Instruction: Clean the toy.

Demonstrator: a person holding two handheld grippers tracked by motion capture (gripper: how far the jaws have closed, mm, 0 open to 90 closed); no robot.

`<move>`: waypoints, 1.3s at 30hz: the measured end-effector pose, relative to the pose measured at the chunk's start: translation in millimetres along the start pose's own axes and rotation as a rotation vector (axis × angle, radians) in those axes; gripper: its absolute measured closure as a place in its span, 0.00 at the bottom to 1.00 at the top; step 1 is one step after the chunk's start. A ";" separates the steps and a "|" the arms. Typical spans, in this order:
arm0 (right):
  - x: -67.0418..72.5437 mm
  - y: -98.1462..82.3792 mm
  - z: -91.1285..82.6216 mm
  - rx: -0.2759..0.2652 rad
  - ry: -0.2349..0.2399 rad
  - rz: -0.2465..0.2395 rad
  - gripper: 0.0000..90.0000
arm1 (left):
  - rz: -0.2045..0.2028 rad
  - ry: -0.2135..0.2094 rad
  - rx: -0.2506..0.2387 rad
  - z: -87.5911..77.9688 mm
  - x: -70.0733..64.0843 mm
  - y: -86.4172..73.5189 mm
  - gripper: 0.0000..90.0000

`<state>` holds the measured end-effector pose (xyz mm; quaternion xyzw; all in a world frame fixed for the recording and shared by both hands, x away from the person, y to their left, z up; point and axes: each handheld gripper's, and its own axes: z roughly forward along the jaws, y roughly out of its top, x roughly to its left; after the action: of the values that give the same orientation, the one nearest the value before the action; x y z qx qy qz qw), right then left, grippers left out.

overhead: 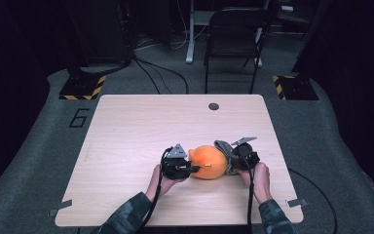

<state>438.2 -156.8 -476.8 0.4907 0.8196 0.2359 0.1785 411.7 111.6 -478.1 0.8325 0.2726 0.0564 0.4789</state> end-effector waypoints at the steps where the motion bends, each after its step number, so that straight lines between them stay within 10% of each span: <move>1: -0.4 -2.0 6.0 0.024 0.001 0.004 0.80 | 0.004 0.000 -0.001 -0.2 0.3 0.1 0.81; 8: -9.8 -1.6 4.8 0.042 0.008 0.006 0.79 | -0.004 -0.002 -0.002 -0.9 0.9 -0.3 0.81; 16: -19.7 10.3 -53.2 -0.150 0.069 0.053 0.80 | 0.001 -0.002 -0.001 -0.7 0.7 0.3 0.81; 29: 55.3 32.2 -103.0 -0.313 0.232 -0.120 0.79 | 0.005 -0.001 -0.007 -0.6 0.1 0.4 0.81; 39: 60.0 28.5 -60.6 -0.184 0.224 -0.135 0.79 | -0.008 0.000 0.000 1.1 1.7 -1.3 0.81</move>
<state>399.7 -104.7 -414.5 0.3867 0.8404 0.3507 0.1457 413.1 112.2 -480.1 0.8315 0.2759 0.0542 0.4791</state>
